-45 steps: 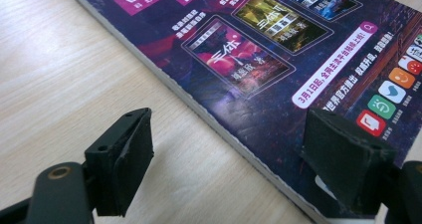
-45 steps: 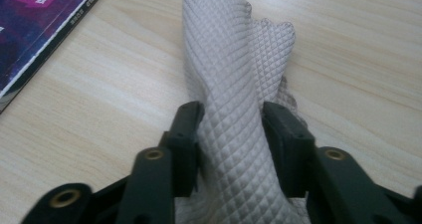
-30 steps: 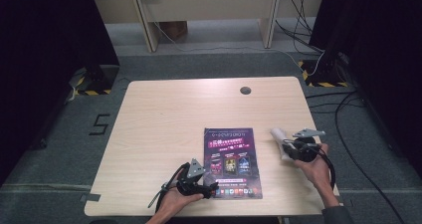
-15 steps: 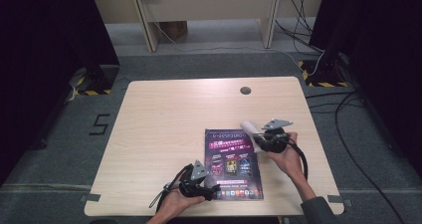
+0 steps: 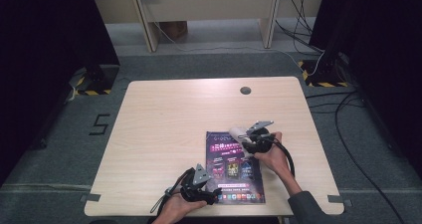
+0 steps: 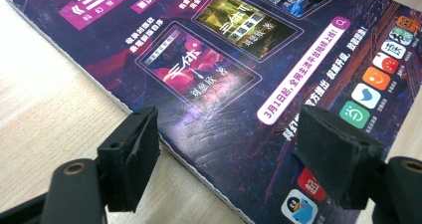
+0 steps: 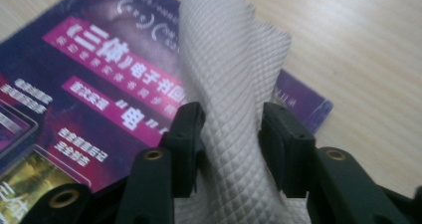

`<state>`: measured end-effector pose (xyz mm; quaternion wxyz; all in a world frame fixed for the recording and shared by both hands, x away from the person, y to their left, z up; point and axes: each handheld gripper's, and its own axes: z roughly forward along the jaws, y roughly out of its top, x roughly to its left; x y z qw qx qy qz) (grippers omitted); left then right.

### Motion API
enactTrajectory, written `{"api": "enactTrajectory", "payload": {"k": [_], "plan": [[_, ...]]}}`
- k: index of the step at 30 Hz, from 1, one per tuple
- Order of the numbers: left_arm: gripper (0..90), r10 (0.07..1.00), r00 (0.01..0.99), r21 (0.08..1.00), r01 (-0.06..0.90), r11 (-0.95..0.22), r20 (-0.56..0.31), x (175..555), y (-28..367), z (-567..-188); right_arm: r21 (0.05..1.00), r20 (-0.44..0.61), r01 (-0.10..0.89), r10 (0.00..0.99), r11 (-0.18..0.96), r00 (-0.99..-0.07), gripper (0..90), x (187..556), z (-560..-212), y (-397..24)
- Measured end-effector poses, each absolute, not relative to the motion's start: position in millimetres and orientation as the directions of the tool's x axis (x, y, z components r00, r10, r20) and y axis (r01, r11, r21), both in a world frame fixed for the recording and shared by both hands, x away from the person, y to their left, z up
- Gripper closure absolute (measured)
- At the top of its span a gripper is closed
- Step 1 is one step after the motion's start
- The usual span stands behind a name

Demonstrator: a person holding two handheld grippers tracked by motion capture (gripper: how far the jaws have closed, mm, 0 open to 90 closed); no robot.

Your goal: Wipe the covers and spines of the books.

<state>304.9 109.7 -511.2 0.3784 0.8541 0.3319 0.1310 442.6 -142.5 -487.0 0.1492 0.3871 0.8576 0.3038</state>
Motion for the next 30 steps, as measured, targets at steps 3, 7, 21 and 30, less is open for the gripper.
{"api": "enactTrajectory", "payload": {"k": [3, 7, 21, 30], "plan": [[24.6, 0.668, 0.743, 0.733, 0.472, -0.49, -0.032, 305, 110, -511, 0.66, -0.023, 0.559, 0.758, 0.501, -0.652, 58.5, 441, -478, -142], [25.0, 0.672, 0.74, 0.731, 0.475, -0.49, -0.03, 305, 109, -511, 0.643, -0.053, 0.534, 0.728, 0.549, -0.684, 66.9, 441, -479, -133], [25.4, 0.676, 0.737, 0.734, 0.472, -0.489, -0.024, 303, 108, -511, 0.632, -0.091, 0.584, 0.796, 0.51, -0.598, 77.4, 460, -491, -152], [25.3, 0.674, 0.738, 0.732, 0.474, -0.49, -0.027, 304, 109, -511, 0.629, -0.076, 0.547, 0.745, 0.552, -0.663, 78.7, 451, -491, -134]]}}
